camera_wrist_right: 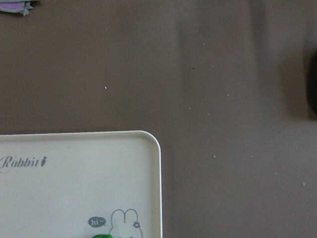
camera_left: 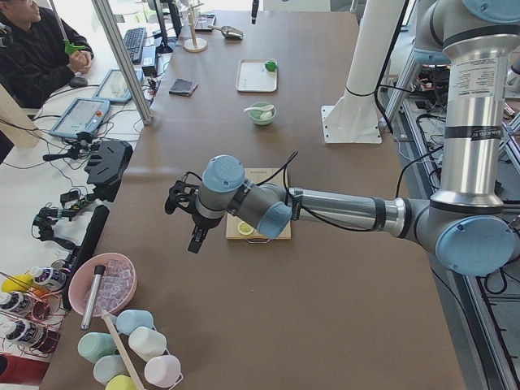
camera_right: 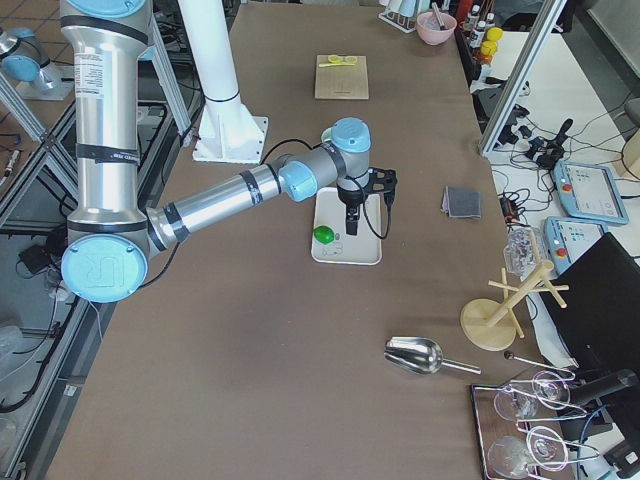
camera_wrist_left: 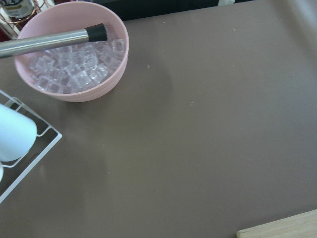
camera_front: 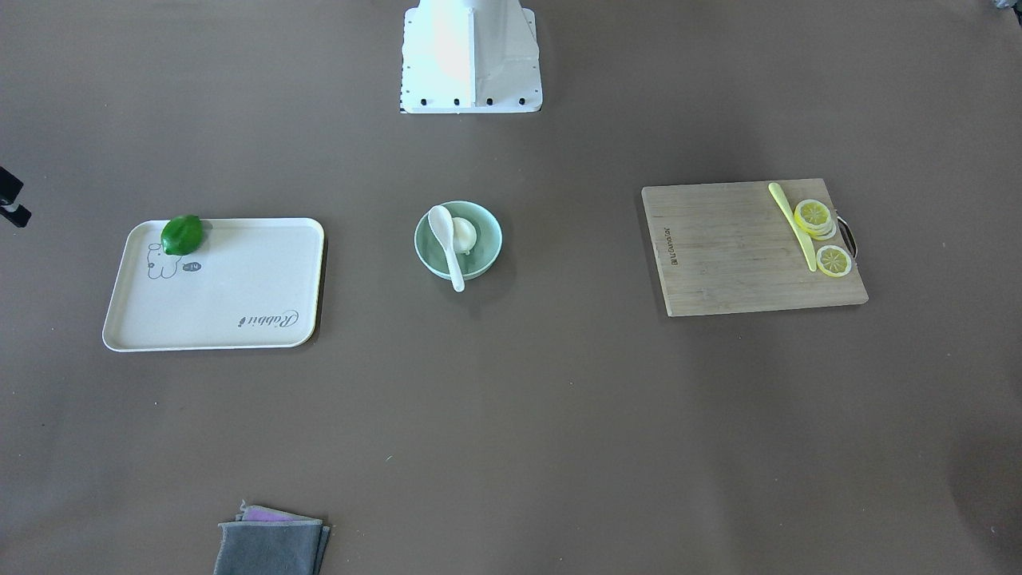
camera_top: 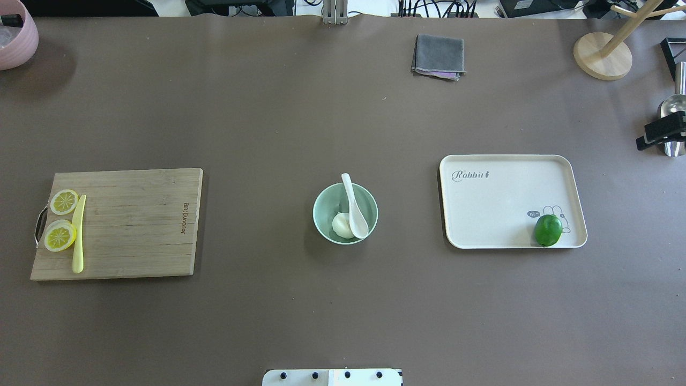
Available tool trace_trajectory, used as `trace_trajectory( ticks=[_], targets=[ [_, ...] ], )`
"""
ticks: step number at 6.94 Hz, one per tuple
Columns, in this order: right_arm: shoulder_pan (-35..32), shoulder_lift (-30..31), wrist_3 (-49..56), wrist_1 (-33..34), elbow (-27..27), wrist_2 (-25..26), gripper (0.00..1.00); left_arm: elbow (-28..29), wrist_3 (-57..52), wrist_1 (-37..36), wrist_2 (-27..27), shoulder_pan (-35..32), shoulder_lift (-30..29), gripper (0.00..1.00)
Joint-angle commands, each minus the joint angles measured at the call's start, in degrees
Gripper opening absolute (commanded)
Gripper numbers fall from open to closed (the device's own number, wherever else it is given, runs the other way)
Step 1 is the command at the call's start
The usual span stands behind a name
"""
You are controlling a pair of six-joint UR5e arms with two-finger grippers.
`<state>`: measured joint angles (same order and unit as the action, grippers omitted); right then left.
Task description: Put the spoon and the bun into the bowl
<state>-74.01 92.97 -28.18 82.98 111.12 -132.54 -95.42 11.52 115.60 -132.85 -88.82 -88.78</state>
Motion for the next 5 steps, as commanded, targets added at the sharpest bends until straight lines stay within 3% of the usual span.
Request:
trace_trajectory(
  ticks=[1, 3, 5],
  targets=[
    [-8.0, 0.2, 18.5, 0.5, -10.0, -3.5, 1.0, 1.7, -12.3, -9.2, -0.4, -6.4, 0.1, 0.98],
    [-11.5, 0.3, 26.8, 1.5, -15.1, -5.4, 1.0, 1.4, -13.1, -13.8, -1.0, -8.4, 0.5, 0.98],
    [-14.2, 1.7, 29.6, 12.8, -8.9, -5.7, 1.0, 1.0, -10.8, -14.4, -2.5, -8.3, 2.0, 0.98]
  ],
)
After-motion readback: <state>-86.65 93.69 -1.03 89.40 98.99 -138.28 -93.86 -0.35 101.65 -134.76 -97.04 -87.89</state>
